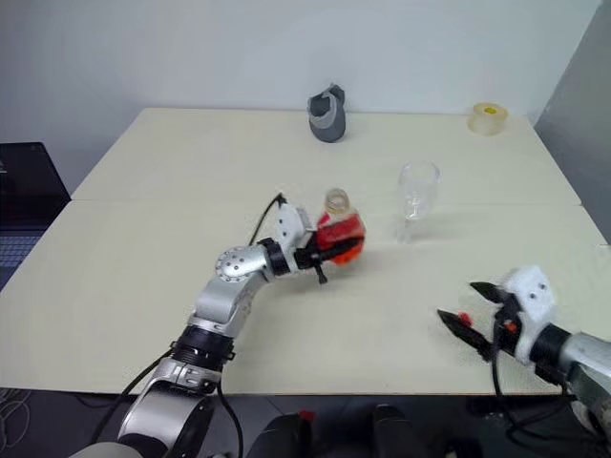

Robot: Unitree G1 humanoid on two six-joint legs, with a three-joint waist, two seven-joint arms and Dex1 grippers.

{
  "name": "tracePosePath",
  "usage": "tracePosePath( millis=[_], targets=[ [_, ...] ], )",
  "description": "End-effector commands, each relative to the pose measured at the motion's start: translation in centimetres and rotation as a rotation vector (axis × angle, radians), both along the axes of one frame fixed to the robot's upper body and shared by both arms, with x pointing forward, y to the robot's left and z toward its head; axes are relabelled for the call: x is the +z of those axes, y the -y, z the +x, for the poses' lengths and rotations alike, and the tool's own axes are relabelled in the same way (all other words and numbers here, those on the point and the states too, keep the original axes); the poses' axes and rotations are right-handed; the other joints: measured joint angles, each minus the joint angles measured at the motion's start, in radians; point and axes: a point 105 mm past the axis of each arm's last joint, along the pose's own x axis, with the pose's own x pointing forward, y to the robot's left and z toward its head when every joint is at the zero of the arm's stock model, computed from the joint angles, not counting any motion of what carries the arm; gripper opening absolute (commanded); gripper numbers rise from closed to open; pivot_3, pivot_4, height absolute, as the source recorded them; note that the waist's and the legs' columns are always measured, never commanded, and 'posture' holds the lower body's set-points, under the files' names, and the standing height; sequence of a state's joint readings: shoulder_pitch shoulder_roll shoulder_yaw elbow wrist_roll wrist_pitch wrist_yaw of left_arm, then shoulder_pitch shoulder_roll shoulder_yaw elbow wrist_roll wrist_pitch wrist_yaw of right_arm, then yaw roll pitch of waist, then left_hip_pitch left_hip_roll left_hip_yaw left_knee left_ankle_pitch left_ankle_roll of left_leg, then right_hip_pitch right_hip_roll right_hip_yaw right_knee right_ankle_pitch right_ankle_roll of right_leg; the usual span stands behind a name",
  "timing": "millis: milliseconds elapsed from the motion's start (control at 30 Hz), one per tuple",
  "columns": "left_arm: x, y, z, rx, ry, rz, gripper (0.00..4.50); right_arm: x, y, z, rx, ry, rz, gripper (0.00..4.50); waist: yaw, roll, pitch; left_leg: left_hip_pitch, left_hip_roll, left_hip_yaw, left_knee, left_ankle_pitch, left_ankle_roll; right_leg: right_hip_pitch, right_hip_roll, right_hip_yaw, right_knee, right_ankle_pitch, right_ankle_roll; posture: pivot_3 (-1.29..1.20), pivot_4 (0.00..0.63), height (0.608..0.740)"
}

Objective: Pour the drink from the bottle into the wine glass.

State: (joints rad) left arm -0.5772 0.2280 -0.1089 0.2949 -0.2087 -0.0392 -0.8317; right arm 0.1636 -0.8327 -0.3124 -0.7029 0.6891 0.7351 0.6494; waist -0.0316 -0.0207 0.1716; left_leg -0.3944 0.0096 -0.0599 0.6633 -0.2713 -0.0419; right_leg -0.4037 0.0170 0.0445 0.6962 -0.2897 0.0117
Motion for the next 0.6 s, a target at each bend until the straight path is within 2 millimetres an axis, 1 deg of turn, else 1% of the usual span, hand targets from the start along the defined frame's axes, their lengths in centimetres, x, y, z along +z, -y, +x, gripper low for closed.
tracePosePath(
  millis=[33, 100, 167, 267, 333, 400, 500, 600],
  targets=[
    [0.7, -2.5, 1.3, 0.162, 0.049, -0.039, 0.74, 1.0, -3.3, 0.5, 0.126, 0.046, -0.001, 4.50, 0.004, 0.000, 0.000, 0.000, 0.000, -0.001, 0.000, 0.000, 0.000, 0.000, 0.000, -0.001, 0.000, 0.000, 0.000, 0.00, 0.150, 0.740],
    [0.2, -4.8, 2.5, 0.298, 0.021, -0.068, 0.74, 2.1, -6.7, 2.0, 0.215, 0.113, 0.028, 4.50, -0.001, -0.002, 0.001, 0.000, 0.000, -0.001, 0.000, 0.000, 0.000, 0.000, 0.000, -0.001, 0.000, 0.000, 0.000, 0.00, 0.150, 0.740],
    [-0.3, -6.6, 3.3, 0.388, 0.006, -0.084, 0.74, 2.7, -9.2, 3.2, 0.257, 0.149, 0.038, 4.50, -0.001, -0.003, 0.002, 0.001, 0.000, -0.001, 0.000, 0.000, 0.000, 0.000, -0.001, -0.001, 0.001, 0.001, 0.000, 0.00, 0.150, 0.740],
    [-0.5, -9.9, 4.6, 0.557, 0.002, -0.102, 0.74, 3.0, -11.9, 4.9, 0.276, 0.174, 0.057, 4.50, 0.004, -0.005, 0.002, -0.002, 0.001, -0.005, 0.001, 0.000, 0.000, -0.002, -0.001, -0.004, 0.000, 0.003, -0.005, 0.00, 0.150, 0.740],
    [-0.3, -12.0, 5.5, 0.661, 0.003, -0.113, 0.74, 3.3, -12.9, 5.8, 0.266, 0.197, 0.060, 4.50, 0.009, -0.005, 0.003, -0.004, 0.001, -0.006, 0.001, 0.000, 0.000, -0.002, -0.002, -0.005, 0.000, 0.004, -0.006, 0.00, 0.150, 0.740],
    [-0.6, -14.1, 6.3, 0.752, -0.019, -0.133, 0.74, 3.5, -13.5, 6.3, 0.247, 0.216, 0.075, 4.50, 0.013, -0.005, 0.003, -0.005, -0.001, -0.009, 0.002, 0.000, 0.000, -0.003, -0.004, -0.005, 0.000, 0.004, -0.006, 0.00, 0.150, 0.740],
    [-0.2, -15.5, 7.0, 0.802, 0.003, -0.120, 0.74, 3.3, -14.0, 6.1, 0.243, 0.214, 0.092, 4.50, 0.020, -0.005, 0.002, -0.006, -0.003, -0.011, 0.003, 0.000, 0.000, -0.003, -0.006, -0.006, -0.001, 0.004, -0.005, 0.00, 0.150, 0.740],
    [0.1, -16.7, 7.6, 0.850, 0.006, -0.123, 0.74, 2.6, -14.9, 5.5, 0.270, 0.190, 0.100, 4.50, 0.024, -0.006, 0.002, -0.006, -0.003, -0.011, 0.003, 0.000, 0.000, -0.002, -0.007, -0.007, 0.000, 0.004, -0.004, 0.00, 0.150, 0.740]
  ],
)
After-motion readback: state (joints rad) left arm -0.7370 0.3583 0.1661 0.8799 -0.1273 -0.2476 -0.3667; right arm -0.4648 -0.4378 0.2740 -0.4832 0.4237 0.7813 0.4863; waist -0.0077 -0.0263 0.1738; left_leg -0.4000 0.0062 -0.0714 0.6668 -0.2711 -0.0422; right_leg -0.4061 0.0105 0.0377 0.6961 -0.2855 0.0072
